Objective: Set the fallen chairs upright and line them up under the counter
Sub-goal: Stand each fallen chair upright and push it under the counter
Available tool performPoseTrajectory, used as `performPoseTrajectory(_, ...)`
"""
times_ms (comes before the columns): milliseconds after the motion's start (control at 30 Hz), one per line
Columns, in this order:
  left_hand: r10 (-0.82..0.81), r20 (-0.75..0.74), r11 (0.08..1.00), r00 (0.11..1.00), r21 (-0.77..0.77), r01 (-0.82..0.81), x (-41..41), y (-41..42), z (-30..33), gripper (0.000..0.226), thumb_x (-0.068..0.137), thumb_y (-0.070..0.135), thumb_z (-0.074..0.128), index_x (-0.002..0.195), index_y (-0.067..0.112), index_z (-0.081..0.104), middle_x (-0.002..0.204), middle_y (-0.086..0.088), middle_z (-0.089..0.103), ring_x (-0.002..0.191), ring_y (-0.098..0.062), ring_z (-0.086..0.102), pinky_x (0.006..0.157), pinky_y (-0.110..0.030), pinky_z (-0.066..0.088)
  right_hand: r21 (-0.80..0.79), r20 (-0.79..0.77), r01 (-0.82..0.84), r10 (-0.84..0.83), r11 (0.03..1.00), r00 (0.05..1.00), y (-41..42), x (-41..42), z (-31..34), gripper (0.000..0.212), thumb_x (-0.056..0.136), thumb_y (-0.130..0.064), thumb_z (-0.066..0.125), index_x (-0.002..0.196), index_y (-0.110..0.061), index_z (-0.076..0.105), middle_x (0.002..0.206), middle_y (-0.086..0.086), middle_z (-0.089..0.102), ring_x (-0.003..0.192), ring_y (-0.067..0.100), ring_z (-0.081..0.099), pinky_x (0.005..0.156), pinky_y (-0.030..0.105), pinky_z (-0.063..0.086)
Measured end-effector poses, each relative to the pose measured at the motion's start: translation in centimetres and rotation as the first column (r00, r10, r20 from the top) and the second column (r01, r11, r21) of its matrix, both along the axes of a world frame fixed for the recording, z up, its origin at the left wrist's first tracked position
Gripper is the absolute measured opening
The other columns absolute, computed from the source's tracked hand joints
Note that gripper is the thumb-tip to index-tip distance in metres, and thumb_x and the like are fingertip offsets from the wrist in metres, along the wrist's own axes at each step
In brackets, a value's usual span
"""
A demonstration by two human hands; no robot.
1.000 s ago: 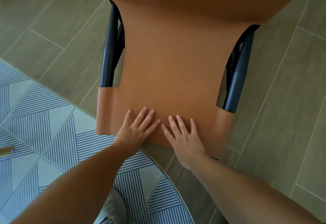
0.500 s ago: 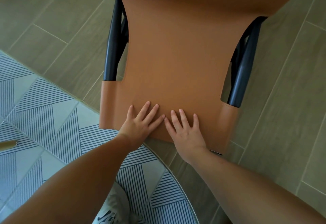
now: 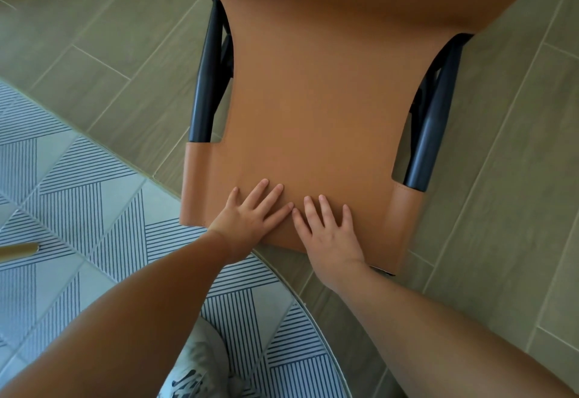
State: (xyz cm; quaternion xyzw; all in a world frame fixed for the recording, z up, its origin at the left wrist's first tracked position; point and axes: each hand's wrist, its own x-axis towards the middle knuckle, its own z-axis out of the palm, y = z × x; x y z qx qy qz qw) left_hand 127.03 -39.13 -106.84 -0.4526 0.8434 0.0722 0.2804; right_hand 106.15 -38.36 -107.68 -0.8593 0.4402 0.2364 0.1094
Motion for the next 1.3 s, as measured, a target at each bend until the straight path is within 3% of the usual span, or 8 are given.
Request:
performPoseTrajectory(533,0.029,-0.002,0.998,1.000,0.053,-0.028,0.0,-0.1,4.0,0.107,0.088,0.021,0.059,0.148,0.029,-0.031,0.162,-0.009,-0.023,0.150,-0.034,-0.014,0.114,-0.062,0.023,0.089,-0.016,-0.037,0.038,0.995,0.999,-1.0,-0.4,4.8,0.096,0.089,-0.028,0.062,0.154,-0.020,-0.008,0.162,0.012,-0.012,0.147,0.041,-0.007,0.111,0.065,0.017)
performPoseTrajectory(800,0.054,-0.020,0.992,0.998,0.118,-0.051,-1.1,-1.9,14.5,0.098,0.090,0.015,0.051,0.151,0.029,-0.024,0.162,-0.008,-0.023,0.150,-0.033,-0.013,0.113,-0.060,0.027,0.154,-0.008,-0.002,0.004,0.988,1.000,-2.9,-1.1,15.2,0.090,0.090,-0.017,0.058,0.154,-0.023,-0.005,0.162,0.010,-0.008,0.148,0.040,-0.003,0.109,0.060,0.026)
performPoseTrajectory(1000,0.114,-0.011,0.976,0.993,0.191,-0.109,-1.6,-4.8,24.1,0.103,0.091,0.014,0.055,0.150,0.033,-0.028,0.161,-0.004,-0.028,0.150,-0.030,-0.014,0.114,-0.059,0.027,0.185,-0.001,0.028,-0.029,0.982,1.000,-5.9,-1.1,24.6,0.087,0.091,-0.015,0.056,0.154,-0.023,-0.003,0.162,0.010,-0.005,0.147,0.041,0.004,0.103,0.057,0.037)
performPoseTrajectory(1300,0.131,-0.059,0.968,0.990,0.221,-0.115,-1.5,-10.9,36.7,0.095,0.094,0.010,0.047,0.149,0.041,-0.023,0.164,0.000,-0.018,0.152,-0.027,-0.008,0.116,-0.053,0.026,0.182,-0.006,0.065,-0.064,0.981,0.998,-11.7,-1.2,38.0,0.086,0.089,-0.014,0.059,0.154,-0.024,0.002,0.157,0.012,0.006,0.140,0.040,0.021,0.090,0.047,0.048)
